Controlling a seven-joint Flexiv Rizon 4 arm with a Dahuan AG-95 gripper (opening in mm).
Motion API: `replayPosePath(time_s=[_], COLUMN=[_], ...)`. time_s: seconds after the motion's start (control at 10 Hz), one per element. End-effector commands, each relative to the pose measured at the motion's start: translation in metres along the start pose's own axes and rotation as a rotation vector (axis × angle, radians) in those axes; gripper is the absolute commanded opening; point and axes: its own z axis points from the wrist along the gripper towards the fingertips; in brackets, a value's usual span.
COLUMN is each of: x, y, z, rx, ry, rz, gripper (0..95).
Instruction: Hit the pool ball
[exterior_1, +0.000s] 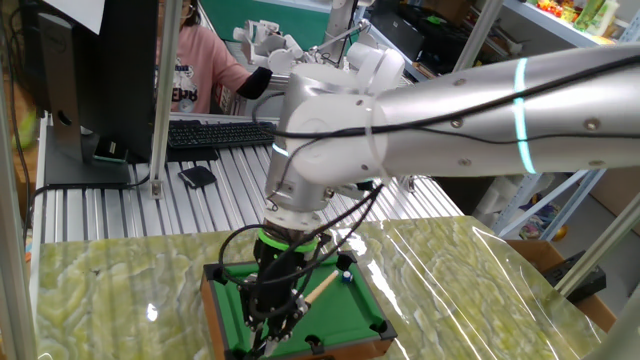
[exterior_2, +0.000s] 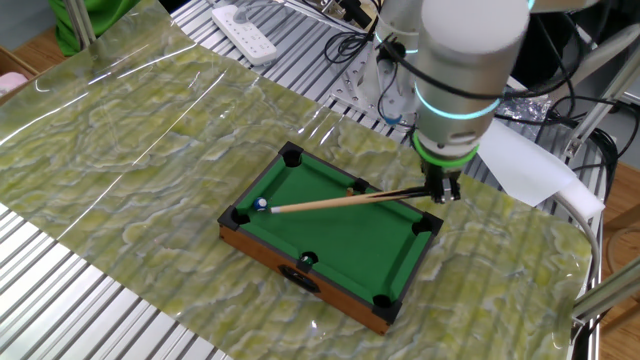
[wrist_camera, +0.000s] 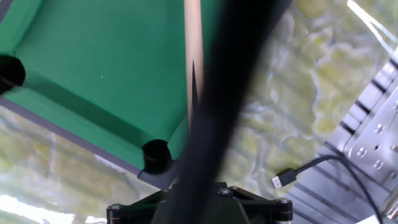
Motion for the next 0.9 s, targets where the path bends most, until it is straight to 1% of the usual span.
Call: replayPosePath(time_s=[0.1, 0.2, 0.3, 0.4, 0.7, 0.8, 0.9], x=[-0.0059, -0.0108, -0.0130, -0.0129, -0.0126, -0.0126, -0.0126], y=[-0.0033, -0.0049, -0.0067, -0.0075, -0.0096, -0.0099, -0.0099], z=[-0.0032, -0.0052, -0.0065, -0.0061, -0.0038, -0.0036, -0.0036], rx=[-0.031, -0.049, -0.063, -0.066, -0.068, -0.071, -0.077], ry=[0.035, 0.057, 0.070, 0.071, 0.074, 0.079, 0.091], rz=[0.093, 0.134, 0.158, 0.171, 0.166, 0.156, 0.134], gripper=[0.0, 0.0, 0.0, 0.0, 0.0, 0.0, 0.0])
